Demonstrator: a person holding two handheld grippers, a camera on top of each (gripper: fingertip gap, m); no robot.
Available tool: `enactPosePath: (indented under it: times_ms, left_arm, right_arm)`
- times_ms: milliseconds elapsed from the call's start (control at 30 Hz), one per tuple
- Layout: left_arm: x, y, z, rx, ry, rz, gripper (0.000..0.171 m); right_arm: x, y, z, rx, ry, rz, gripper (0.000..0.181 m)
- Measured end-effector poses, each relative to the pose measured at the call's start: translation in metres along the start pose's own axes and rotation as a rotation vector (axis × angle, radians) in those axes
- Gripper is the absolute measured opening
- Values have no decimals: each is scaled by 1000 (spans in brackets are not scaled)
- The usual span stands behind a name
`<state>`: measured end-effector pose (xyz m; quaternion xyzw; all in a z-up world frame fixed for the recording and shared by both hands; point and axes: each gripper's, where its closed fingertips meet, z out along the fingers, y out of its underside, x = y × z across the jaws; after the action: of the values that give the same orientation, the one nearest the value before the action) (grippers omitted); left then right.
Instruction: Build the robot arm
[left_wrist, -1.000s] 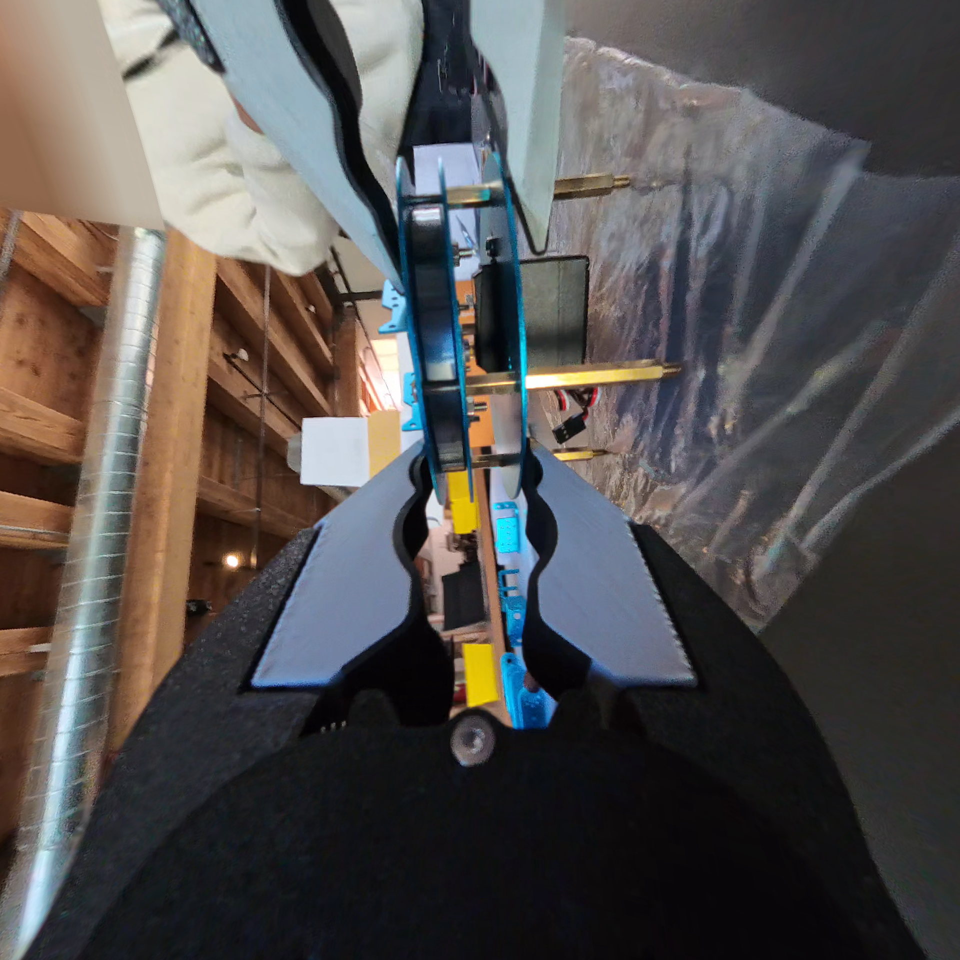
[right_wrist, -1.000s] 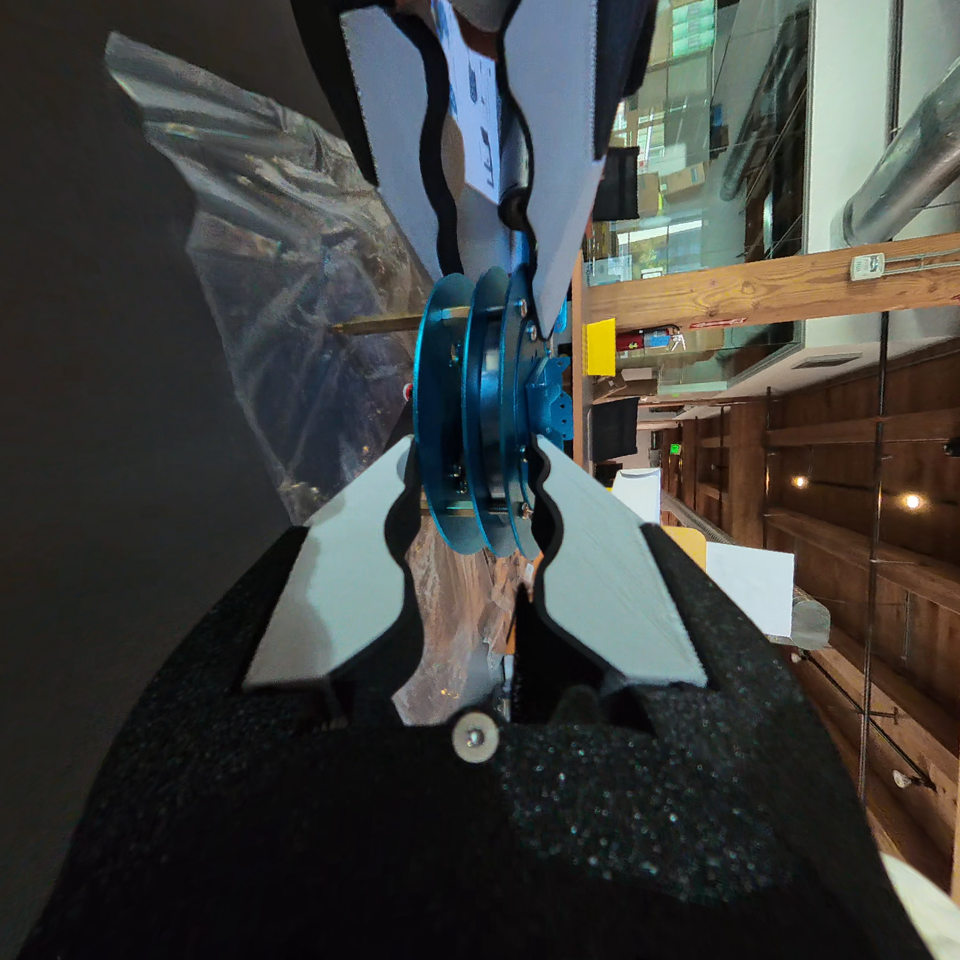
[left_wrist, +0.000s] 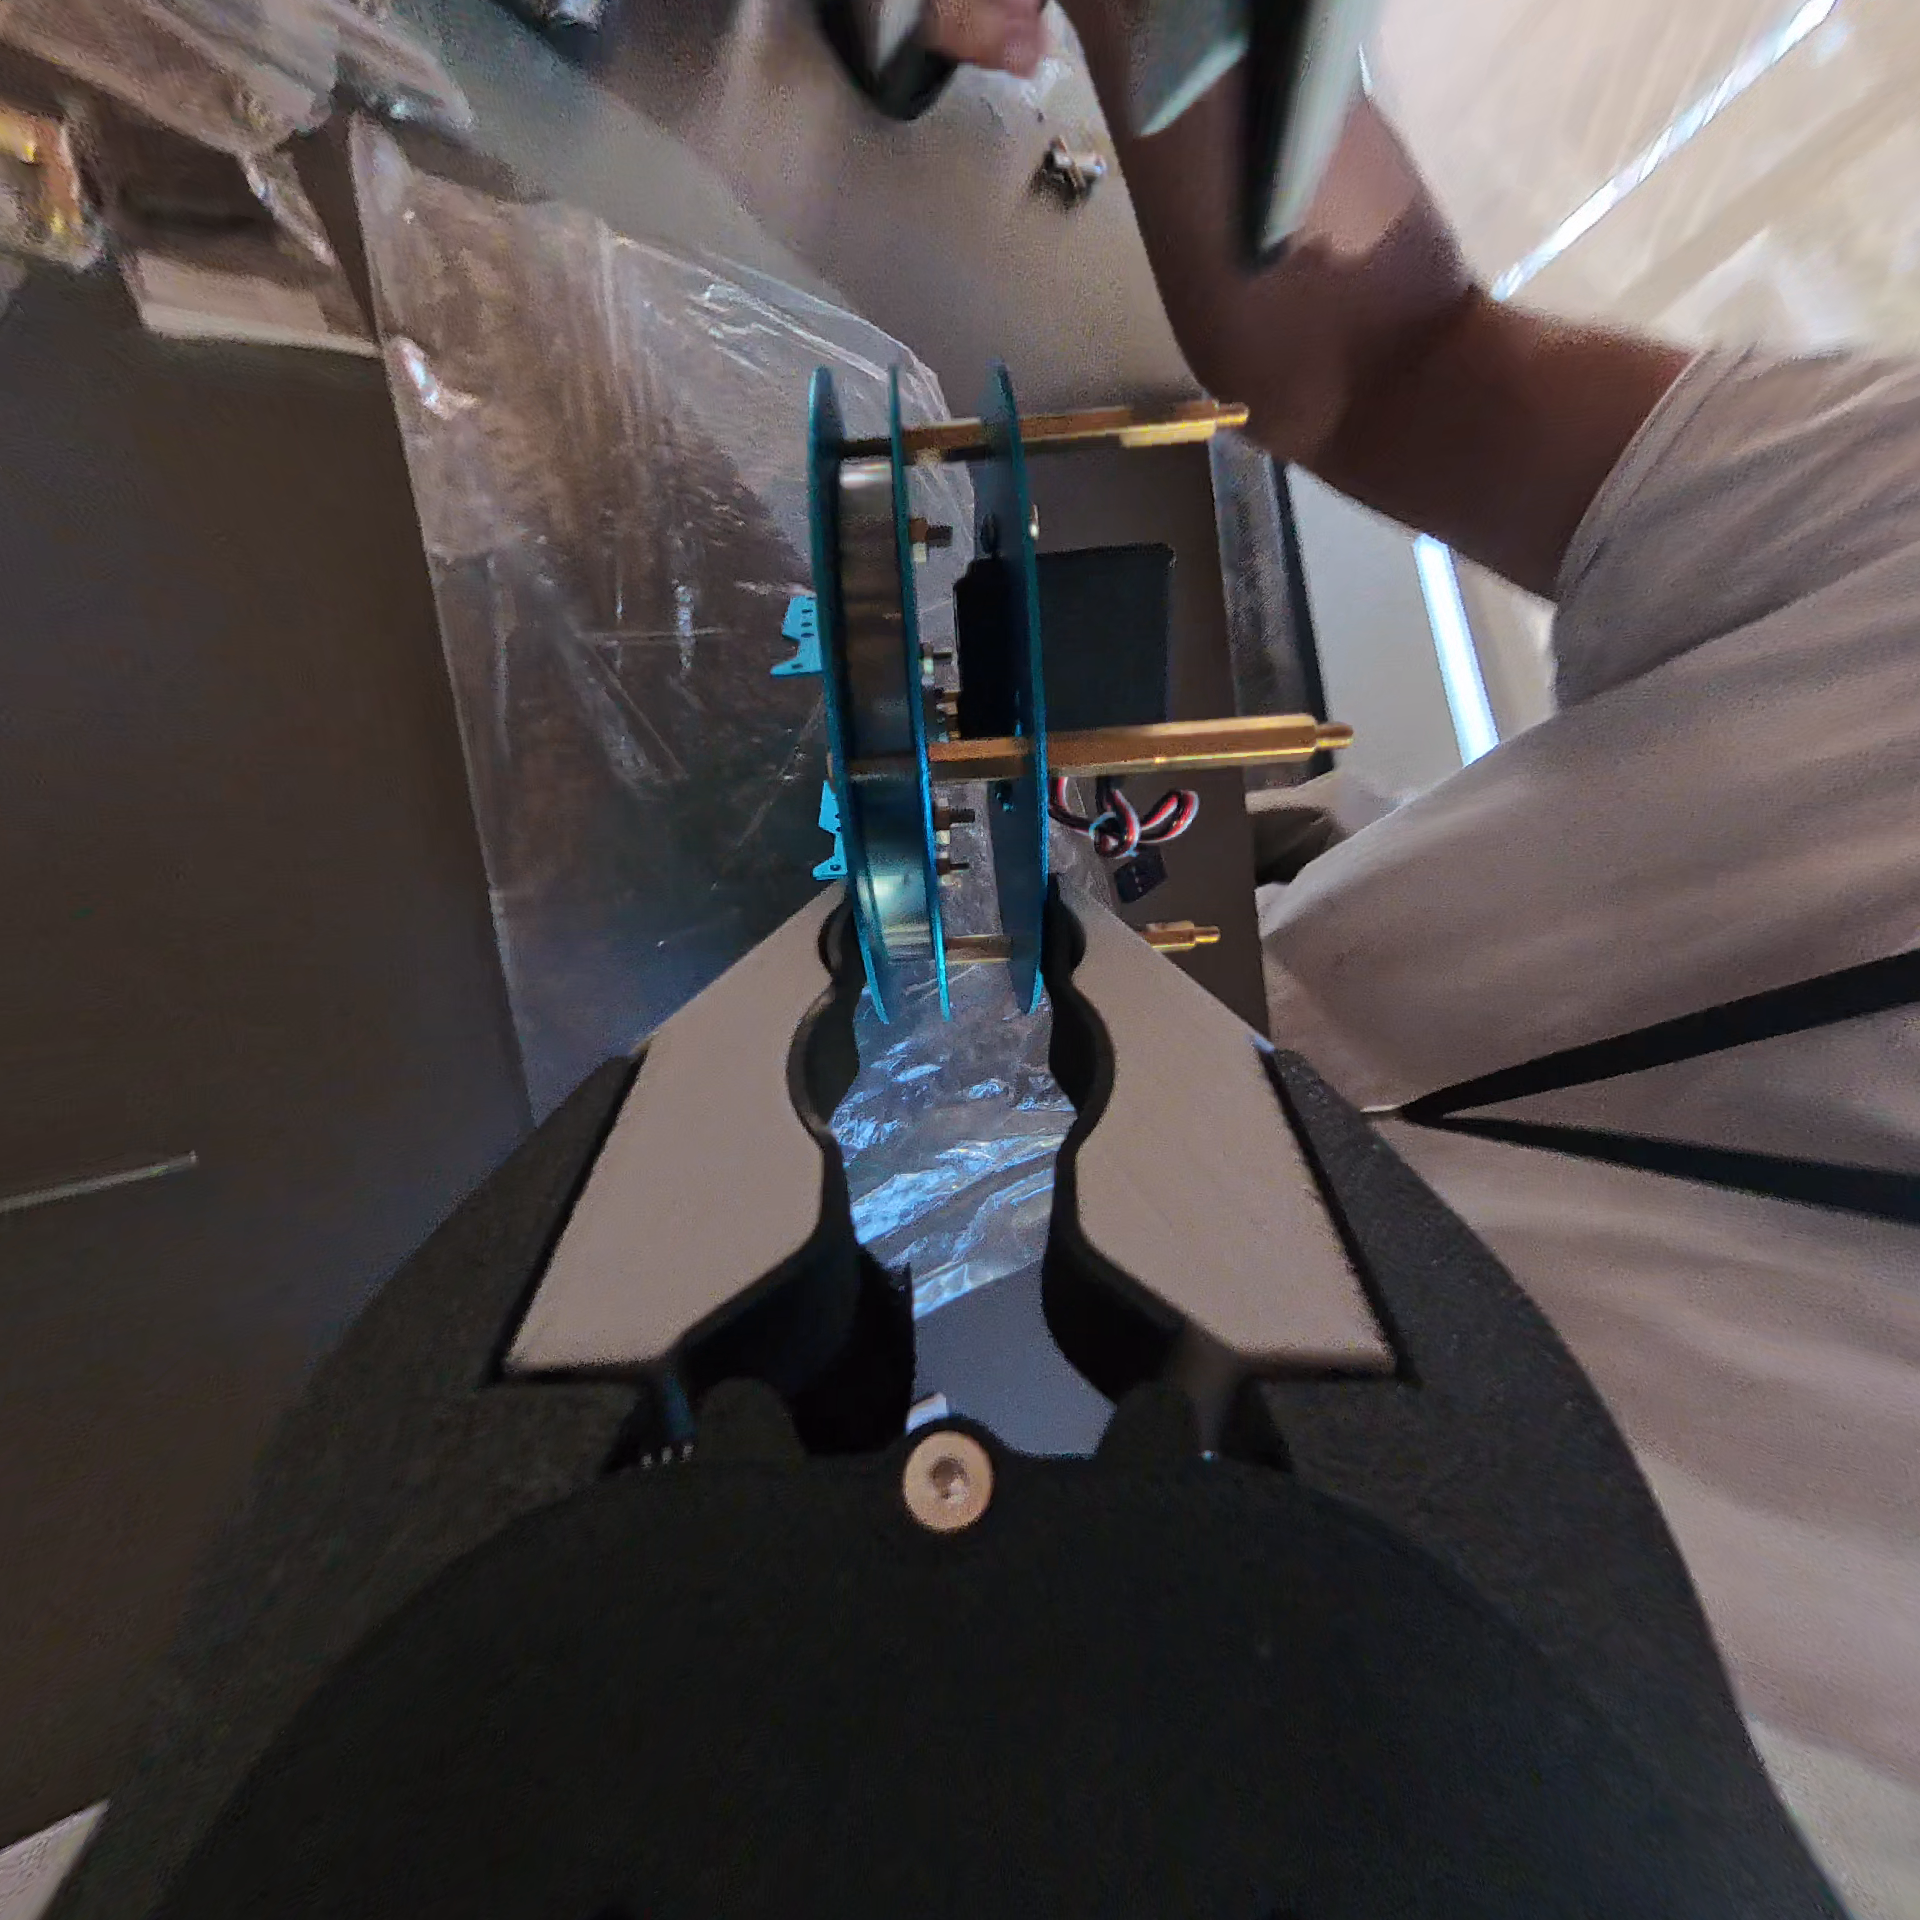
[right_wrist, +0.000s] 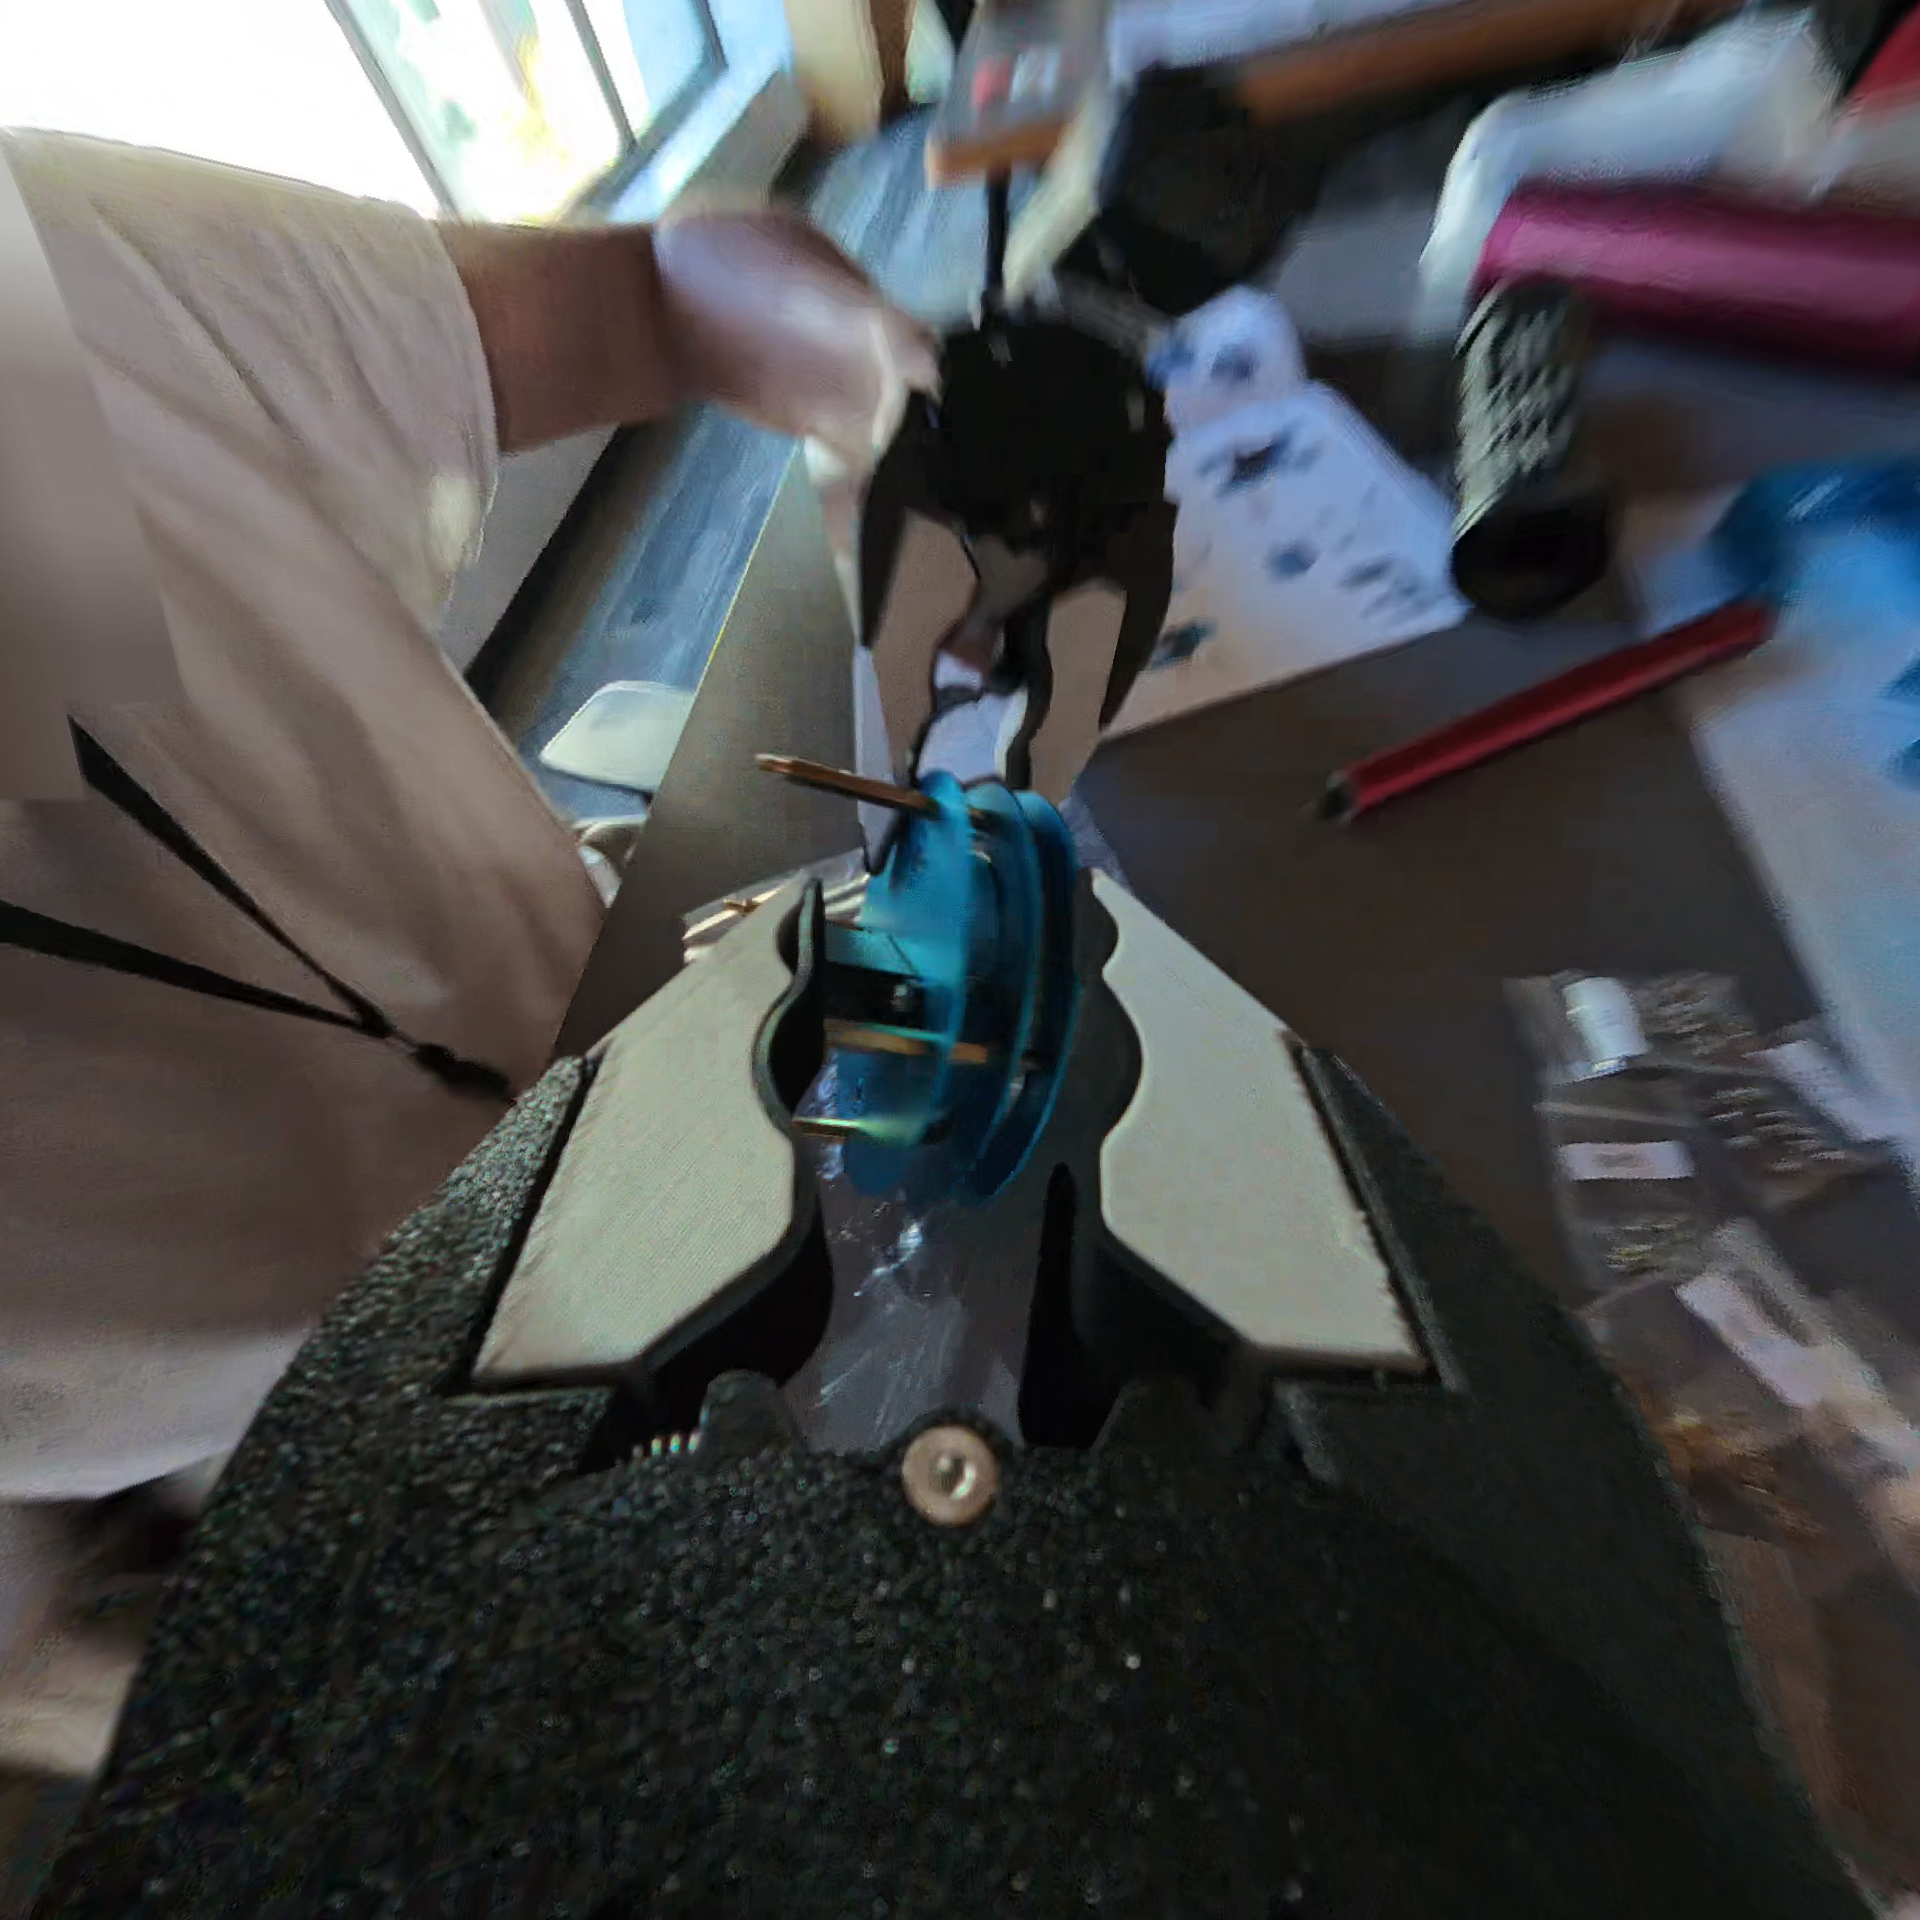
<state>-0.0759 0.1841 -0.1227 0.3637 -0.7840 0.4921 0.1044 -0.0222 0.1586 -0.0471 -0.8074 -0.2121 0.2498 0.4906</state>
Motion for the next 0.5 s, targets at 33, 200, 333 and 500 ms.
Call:
enactPosePath:
  times_ms: [33, 200, 333, 500]
  left_arm:
    - [-4, 1, -1, 12, 20, -55, 32]
    - [-19, 5, -4, 47, 116, -234, 33]
    - [-22, 4, -3, 47, 136, -245, 33]
    - [-36, 10, -4, 53, 45, -196, 45]
  right_arm:
    - [-6, -4, -11, 51, 40, -77, 47]
    - [5, 33, -2, -7, 332, -309, 44]
    - [16, 34, 13, 50, 273, -243, 18]
    - [37, 46, 19, -31, 314, -265, 5]
